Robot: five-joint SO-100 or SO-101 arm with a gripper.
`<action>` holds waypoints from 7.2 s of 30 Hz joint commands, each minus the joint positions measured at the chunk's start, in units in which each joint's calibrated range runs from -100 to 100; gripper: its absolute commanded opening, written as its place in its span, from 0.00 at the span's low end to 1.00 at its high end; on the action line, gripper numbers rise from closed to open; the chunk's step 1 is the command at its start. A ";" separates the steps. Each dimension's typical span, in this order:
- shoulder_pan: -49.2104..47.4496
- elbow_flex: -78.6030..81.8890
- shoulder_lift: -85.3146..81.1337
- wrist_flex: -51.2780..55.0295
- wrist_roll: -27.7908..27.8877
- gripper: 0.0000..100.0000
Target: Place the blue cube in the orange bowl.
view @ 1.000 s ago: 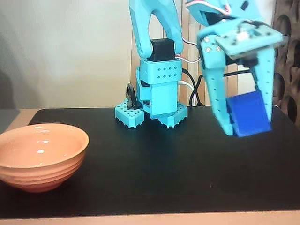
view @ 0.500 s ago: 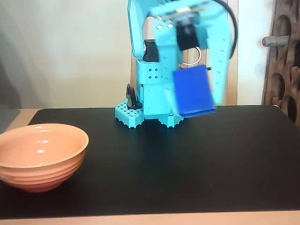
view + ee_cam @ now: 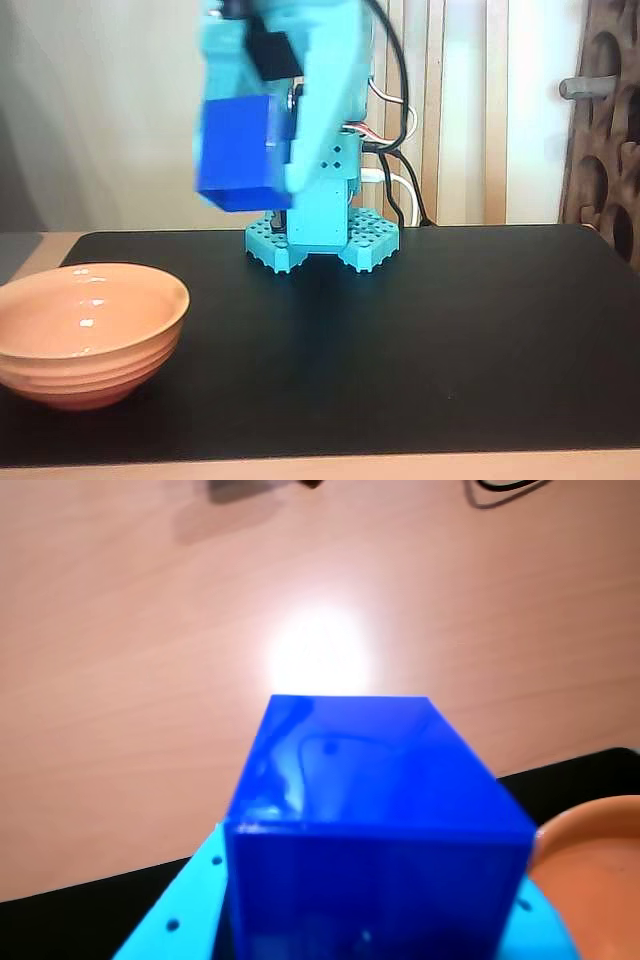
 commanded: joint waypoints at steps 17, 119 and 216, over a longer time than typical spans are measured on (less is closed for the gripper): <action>22.22 -2.04 -3.64 -1.58 5.54 0.15; 28.74 3.13 23.03 -4.02 8.74 0.15; -2.26 26.64 -26.31 5.39 6.48 0.34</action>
